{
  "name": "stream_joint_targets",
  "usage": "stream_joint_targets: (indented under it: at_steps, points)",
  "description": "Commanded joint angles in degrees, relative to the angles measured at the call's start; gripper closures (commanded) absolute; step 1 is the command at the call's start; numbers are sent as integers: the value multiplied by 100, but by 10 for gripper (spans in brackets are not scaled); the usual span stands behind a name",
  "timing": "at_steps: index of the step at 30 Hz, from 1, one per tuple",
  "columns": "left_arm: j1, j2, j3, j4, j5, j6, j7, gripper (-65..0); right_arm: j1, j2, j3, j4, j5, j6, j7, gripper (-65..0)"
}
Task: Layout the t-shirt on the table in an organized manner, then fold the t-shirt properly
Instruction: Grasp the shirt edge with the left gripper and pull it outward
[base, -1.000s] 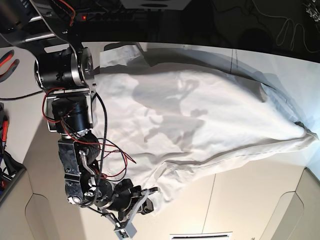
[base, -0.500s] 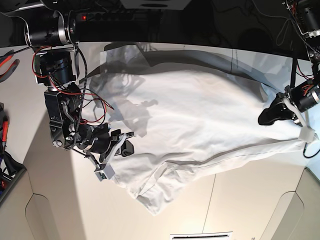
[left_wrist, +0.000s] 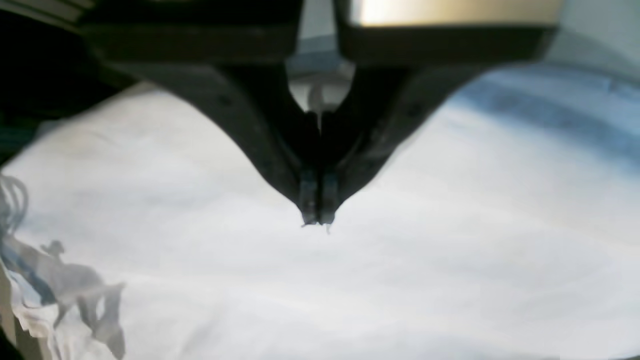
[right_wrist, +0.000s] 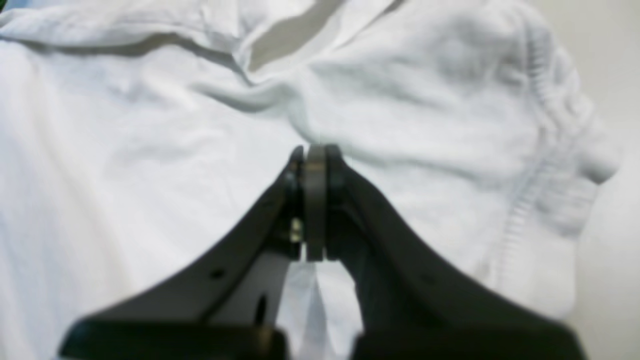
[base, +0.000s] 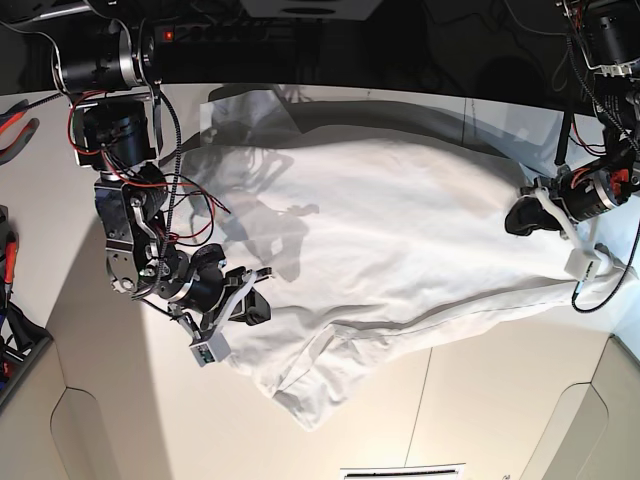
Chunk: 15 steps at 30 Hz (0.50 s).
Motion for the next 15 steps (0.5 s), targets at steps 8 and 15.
stream_joint_targets:
  at_steps: [8,15]
  points:
    - [-76,-96,-48,94,-385,-26,-177,0,153,52,4,-1143,-389,-138,407,0]
    - [-76,-96,-372,94,-894,-207,-162,0,179,584,13,-1340,-778,-1305,610,0]
